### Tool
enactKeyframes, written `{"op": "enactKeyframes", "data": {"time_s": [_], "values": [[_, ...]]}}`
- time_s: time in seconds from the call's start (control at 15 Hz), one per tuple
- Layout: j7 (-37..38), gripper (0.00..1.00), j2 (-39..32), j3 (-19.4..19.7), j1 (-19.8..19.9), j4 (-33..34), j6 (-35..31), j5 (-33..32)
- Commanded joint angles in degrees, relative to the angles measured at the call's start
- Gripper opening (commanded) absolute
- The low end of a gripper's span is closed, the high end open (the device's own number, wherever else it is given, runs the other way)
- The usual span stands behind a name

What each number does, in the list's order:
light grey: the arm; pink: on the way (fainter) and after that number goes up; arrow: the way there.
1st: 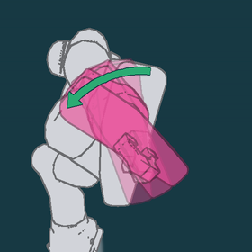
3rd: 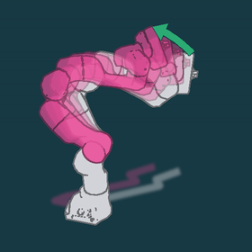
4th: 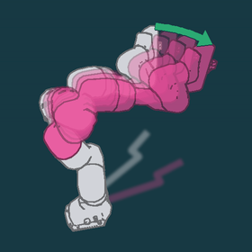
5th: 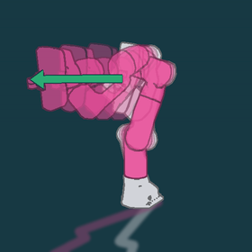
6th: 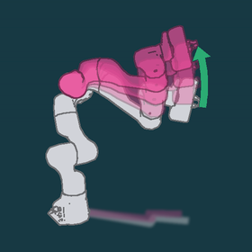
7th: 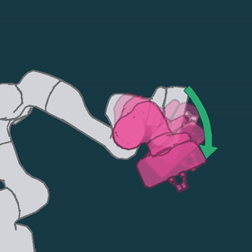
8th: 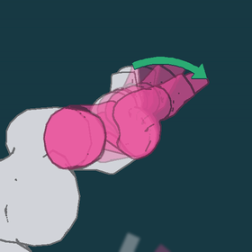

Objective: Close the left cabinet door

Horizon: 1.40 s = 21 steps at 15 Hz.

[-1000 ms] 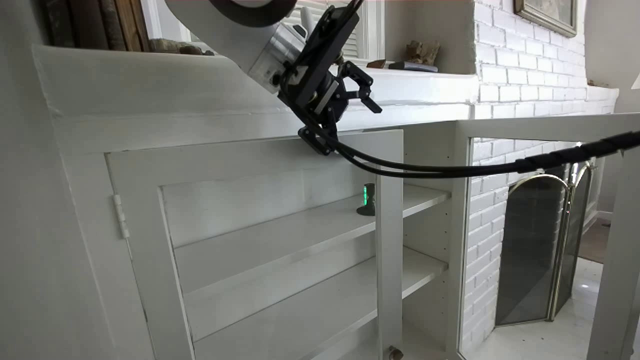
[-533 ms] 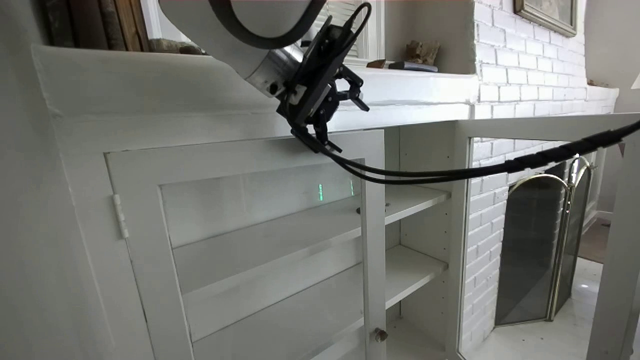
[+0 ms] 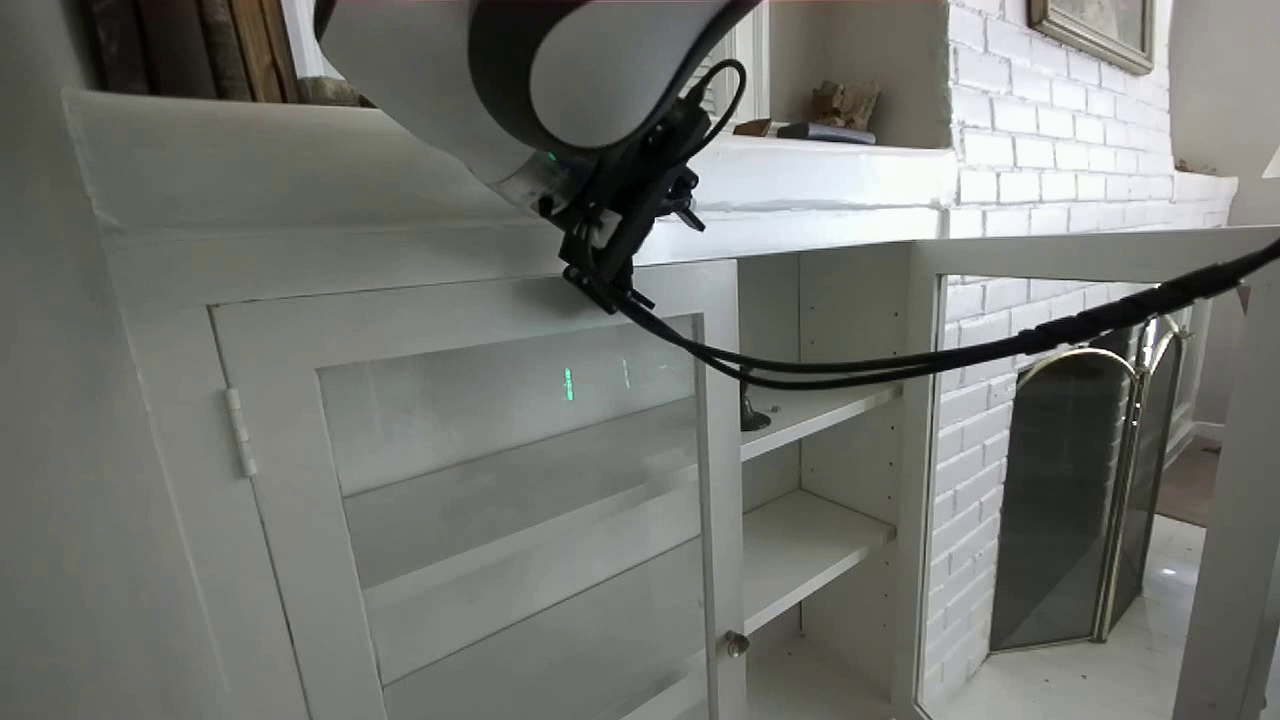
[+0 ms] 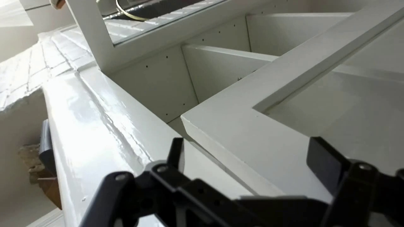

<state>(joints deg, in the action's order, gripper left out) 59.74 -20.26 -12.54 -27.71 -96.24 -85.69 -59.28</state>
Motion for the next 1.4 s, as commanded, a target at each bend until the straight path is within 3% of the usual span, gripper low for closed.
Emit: {"op": "enactKeyframes", "data": {"time_s": [0.0, 0.2, 0.4, 0.93, 1.33], "values": [[2.97, 1.00, 2.88, -1.22, 1.79, -5.22, -5.98, -3.38], [0.72, 1.00, 3.96, -2.89, 3.27, -5.75, -11.51, 2.24], [-2.22, 1.00, 5.13, -4.39, 3.78, -5.42, -12.82, 9.15], [-7.71, 1.00, 10.49, -5.87, 3.00, -5.25, -7.91, 32.39], [-4.72, 1.00, 19.88, -6.19, 3.37, -9.43, -8.15, 39.21]]}}
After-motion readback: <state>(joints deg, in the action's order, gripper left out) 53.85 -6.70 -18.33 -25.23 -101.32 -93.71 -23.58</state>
